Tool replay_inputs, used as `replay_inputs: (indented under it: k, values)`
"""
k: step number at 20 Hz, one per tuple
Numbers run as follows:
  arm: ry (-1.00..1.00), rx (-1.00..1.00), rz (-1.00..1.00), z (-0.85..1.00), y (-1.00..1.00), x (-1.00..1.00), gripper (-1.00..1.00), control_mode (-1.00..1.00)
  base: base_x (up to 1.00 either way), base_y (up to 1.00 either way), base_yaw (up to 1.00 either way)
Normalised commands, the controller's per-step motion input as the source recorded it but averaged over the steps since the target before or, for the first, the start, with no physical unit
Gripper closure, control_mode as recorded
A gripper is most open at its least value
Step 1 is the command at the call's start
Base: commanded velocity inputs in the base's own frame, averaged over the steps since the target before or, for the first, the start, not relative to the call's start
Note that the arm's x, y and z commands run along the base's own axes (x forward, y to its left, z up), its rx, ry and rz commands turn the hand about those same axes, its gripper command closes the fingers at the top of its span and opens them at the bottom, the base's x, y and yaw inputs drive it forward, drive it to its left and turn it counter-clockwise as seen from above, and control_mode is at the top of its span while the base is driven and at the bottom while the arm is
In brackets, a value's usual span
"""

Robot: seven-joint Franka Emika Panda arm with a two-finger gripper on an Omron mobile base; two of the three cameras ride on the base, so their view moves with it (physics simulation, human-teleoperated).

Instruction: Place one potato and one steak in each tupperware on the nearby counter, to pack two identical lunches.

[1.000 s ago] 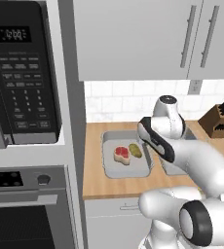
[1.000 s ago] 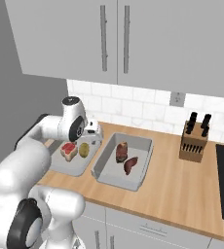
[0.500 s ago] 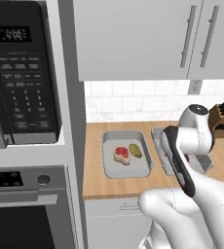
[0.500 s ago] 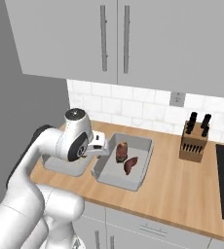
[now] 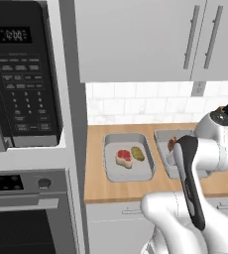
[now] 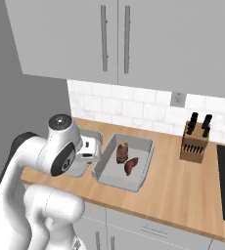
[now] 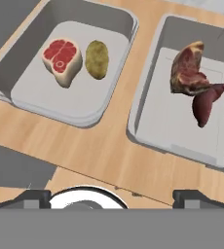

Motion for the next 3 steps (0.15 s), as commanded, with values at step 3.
replay_inputs:
  k: [3]
  values:
    - [0.05, 0.00, 0.03, 0.52, 0.11, -0.10, -1.00, -1.00, 0.00, 0.00, 0.00]
